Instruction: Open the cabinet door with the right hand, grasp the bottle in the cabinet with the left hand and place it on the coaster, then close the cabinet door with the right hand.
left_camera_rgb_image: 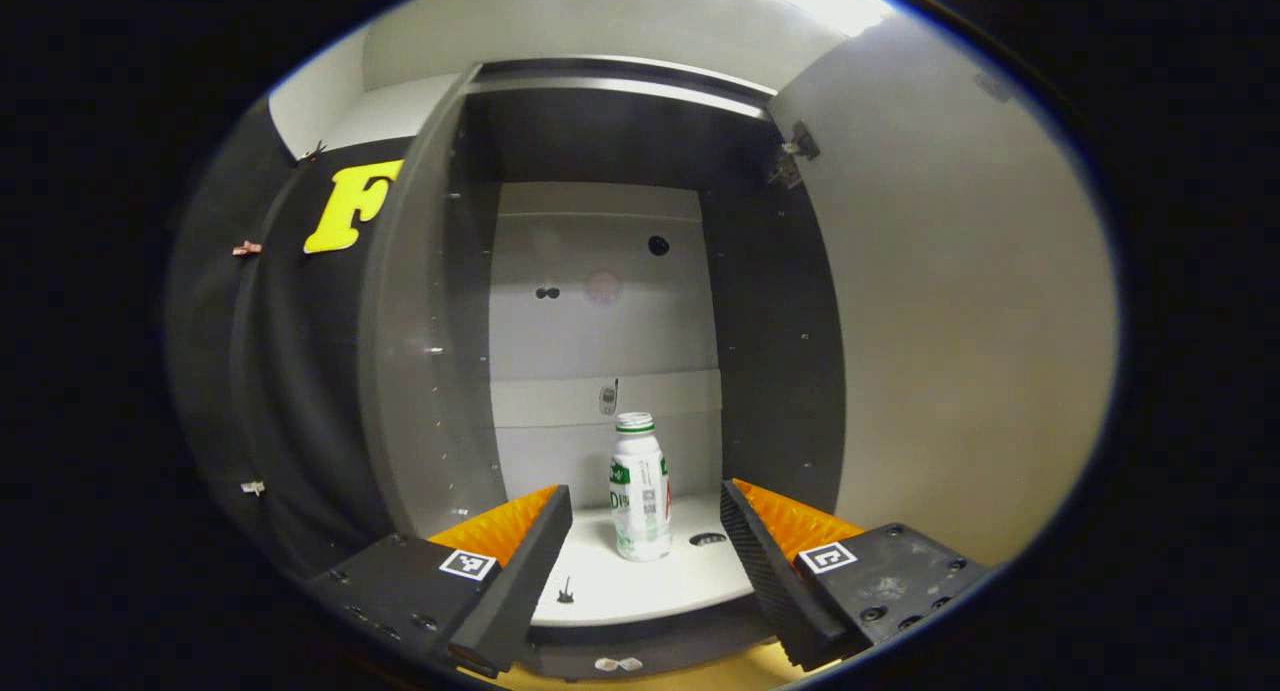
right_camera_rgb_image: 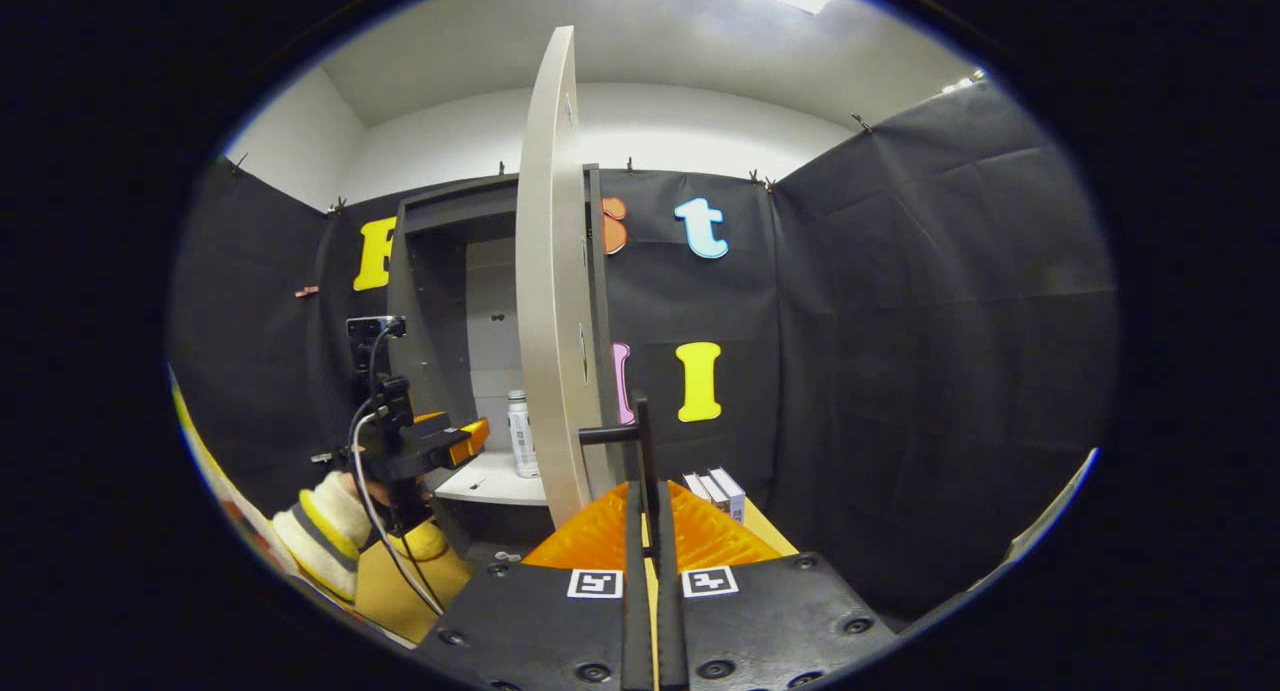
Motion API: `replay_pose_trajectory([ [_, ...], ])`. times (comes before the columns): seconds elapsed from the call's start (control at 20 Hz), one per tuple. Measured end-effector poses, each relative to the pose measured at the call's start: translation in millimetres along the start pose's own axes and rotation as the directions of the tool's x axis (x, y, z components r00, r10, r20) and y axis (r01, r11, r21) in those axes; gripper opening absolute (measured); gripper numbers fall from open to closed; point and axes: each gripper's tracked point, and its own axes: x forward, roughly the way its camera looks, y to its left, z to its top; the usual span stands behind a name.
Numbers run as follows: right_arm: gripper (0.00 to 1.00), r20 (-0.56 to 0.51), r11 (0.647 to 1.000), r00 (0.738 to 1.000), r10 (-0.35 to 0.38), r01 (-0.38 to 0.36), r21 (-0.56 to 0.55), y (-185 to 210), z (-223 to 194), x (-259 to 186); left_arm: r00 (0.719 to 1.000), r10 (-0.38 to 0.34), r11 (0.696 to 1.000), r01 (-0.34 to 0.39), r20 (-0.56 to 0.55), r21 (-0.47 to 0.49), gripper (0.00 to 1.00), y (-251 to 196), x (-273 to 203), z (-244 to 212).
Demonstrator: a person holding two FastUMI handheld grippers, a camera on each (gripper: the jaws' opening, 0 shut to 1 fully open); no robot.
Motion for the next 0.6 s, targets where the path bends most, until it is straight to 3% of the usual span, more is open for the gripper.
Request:
replay_pose_trajectory([
  [0.3,0.07,0.025,0.988,0.988,-0.152,0.153,-0.021,-8,7,-7,1.0,-0.001,0.999,0.002,-0.02,0.047,0.99,9,87,-33],
  [0.35,0.07,0.036,0.985,0.984,-0.173,0.173,-0.014,-8,11,-6,0.999,0.002,0.999,0.0,-0.035,0.046,0.94,10,99,-41],
  [0.45,0.07,0.053,0.98,0.978,-0.2,0.199,0.015,-7,19,-6,0.998,0.019,0.998,-0.016,-0.058,0.064,0.94,16,116,-52],
  [0.6,0.07,0.065,0.966,0.964,-0.259,0.258,0.026,-15,21,-5,0.999,-0.024,0.998,0.027,-0.046,0.053,0.94,7,133,-57],
])
